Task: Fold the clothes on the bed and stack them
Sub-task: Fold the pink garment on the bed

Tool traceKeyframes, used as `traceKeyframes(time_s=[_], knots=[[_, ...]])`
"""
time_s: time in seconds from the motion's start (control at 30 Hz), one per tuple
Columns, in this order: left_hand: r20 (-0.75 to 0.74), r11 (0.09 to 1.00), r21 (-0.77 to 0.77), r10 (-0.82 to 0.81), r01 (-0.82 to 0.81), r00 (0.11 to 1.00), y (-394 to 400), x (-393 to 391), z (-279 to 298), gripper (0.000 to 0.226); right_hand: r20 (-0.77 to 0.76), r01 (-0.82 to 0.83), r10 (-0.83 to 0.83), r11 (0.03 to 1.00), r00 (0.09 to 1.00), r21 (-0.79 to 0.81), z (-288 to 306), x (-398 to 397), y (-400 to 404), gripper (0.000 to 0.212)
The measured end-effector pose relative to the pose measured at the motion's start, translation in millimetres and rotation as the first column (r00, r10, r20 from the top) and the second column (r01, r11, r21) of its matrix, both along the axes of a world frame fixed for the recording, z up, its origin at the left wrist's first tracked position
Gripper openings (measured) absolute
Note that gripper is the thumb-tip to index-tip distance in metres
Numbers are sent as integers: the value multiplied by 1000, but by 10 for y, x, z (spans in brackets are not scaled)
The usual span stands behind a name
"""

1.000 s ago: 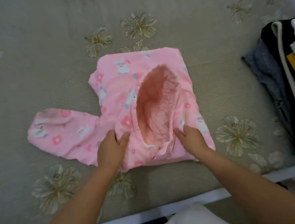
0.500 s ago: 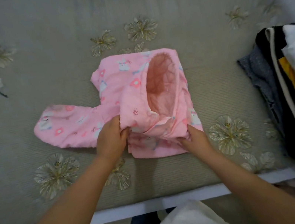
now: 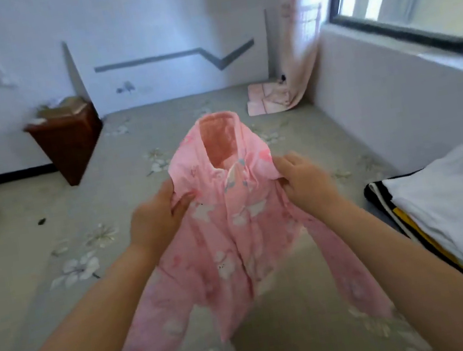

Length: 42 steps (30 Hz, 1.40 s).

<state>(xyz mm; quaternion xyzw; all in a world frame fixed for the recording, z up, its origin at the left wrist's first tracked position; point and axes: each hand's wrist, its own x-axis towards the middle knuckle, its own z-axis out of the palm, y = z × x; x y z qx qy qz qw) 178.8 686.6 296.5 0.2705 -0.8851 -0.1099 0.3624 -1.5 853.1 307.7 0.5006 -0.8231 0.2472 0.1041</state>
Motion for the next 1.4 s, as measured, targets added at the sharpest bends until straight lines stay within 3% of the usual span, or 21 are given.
traceKeyframes(time_s=[0.03,0.1,0.2,0.23,0.27,0.33,0.43,0.57,0.7,0.83,0.87,0.93,1.0,1.17,1.27,1.33,1.4], knots=[[-14,997,-71,-23,22,1000,20,150,182,84,-46,-18,18,1000,999,-3,196,153,36,48],[-36,969,-230,-100,89,994,81,482,494,88,-100,-66,64,998,993,-18,510,460,166,50],[3,910,-404,-104,96,995,176,995,748,57,-182,-156,154,988,971,5,744,904,420,52],[7,905,-415,-98,92,995,194,1132,759,42,-201,-178,179,984,963,24,766,1037,484,53],[33,918,-384,-98,103,995,239,1250,775,42,-215,-183,189,982,958,45,766,1152,531,54],[83,926,-348,-126,147,989,302,1443,753,49,-204,-168,185,981,961,97,723,1317,571,54],[151,947,-291,-95,136,984,322,1582,592,78,-142,-132,160,973,977,189,567,1430,514,54],[241,965,-254,4,59,971,148,1590,209,82,-63,-117,135,964,989,240,181,1410,259,51],[215,955,-292,10,54,977,-259,1359,-255,61,-76,-194,212,961,974,196,-262,1191,-236,47],[323,931,-364,139,-13,936,-1037,822,-822,38,-206,-149,183,974,961,172,-825,599,-1088,51],[391,946,-310,217,-95,894,-1227,684,-1012,54,-260,-84,137,975,956,204,-1016,432,-1300,56],[669,941,-165,327,-295,668,-1434,497,-1431,79,-238,57,52,900,970,431,-1485,202,-1579,63],[830,936,-141,289,-322,477,-1474,416,-1967,75,-148,54,61,741,987,669,-2076,105,-1632,60],[935,974,77,4,-214,354,-1057,524,-3145,68,28,-138,212,522,977,842,-3320,237,-1234,57],[944,951,214,-142,-225,297,-773,694,-3629,80,120,-161,119,441,986,883,-3735,252,-1011,60],[923,913,313,-227,-262,311,-643,823,-3869,88,208,-191,10,434,978,880,-3895,218,-877,63],[905,880,370,-270,-298,329,-542,964,-4049,95,289,-200,-106,504,951,840,-3979,189,-748,64]])
